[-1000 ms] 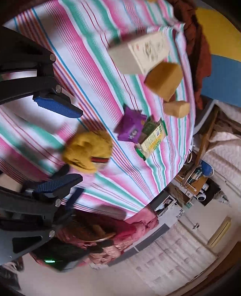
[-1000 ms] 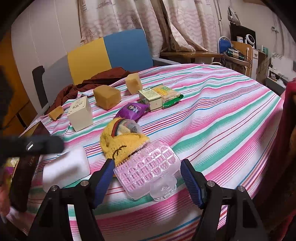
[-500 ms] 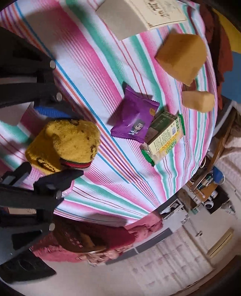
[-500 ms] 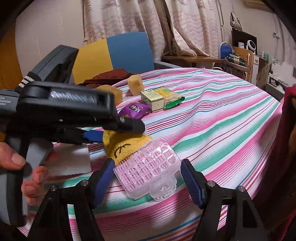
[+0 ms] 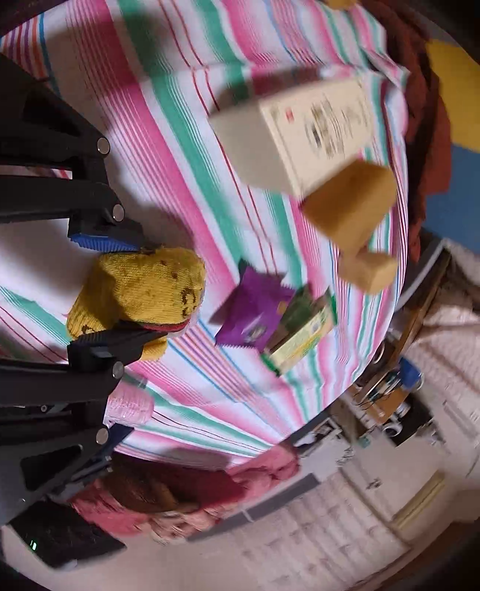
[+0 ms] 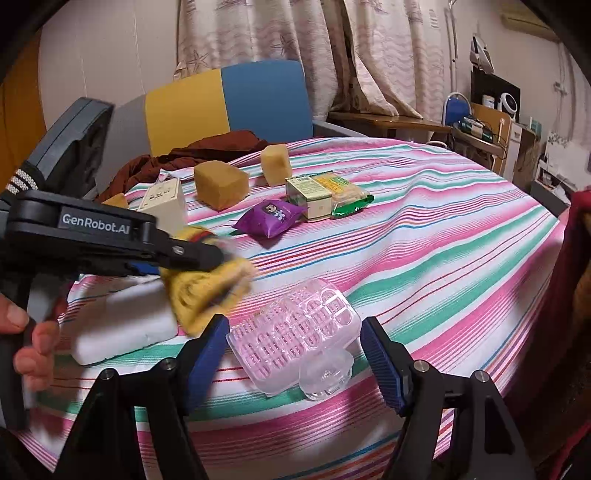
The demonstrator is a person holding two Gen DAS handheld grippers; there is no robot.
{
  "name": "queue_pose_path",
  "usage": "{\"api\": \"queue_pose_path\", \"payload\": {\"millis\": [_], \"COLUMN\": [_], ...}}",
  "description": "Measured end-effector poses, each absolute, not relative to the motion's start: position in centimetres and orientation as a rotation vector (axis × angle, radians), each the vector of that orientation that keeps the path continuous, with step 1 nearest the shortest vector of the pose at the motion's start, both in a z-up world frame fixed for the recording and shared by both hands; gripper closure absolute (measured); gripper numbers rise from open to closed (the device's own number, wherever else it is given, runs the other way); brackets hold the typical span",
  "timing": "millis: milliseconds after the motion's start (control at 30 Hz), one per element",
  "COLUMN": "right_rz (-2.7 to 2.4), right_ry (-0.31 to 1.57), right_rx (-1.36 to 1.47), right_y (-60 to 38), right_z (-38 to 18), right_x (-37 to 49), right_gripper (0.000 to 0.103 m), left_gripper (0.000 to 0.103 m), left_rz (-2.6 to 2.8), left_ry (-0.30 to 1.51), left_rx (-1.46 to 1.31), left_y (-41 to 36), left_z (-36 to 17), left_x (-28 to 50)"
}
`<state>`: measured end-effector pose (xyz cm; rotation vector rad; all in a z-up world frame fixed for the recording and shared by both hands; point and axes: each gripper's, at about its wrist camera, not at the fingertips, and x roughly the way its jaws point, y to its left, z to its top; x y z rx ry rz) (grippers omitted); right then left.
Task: Organize objects
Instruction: 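Grasp the yellow knitted toy with the left tool while the right holds the pink container, then carry the yellow toy and pink container over the gold tray and release both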
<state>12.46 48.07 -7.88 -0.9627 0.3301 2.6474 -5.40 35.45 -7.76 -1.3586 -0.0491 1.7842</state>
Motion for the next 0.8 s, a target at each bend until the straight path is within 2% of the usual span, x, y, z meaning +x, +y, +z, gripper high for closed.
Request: {"api": "queue_pose_path", "payload": {"millis": [333, 467, 800], "right_rz": [2.617, 2.594, 2.641], "right_ry": [0.366, 0.437, 0.476], "right_rx": [-0.97, -0.972, -0.906], "right_y": [48.2, 48.6, 47.6], "right_z": [-7.7, -7.3, -4.4], "right_x": [12.2, 12.1, 11.8], "right_gripper": [0.03, 0.03, 0.03], "left_gripper": [0.069, 0.069, 0.068], "left_rz": [1.716, 1.659, 1.835], "left_ry": [-0.316, -0.46, -0.293], "left_rx": [-1.254, -1.251, -1.097], "left_y": [30.8, 30.0, 25.5], "left_z": [-4.7, -3.8, -0.8], "left_x": [-6.3, -7.0, -4.4]}}
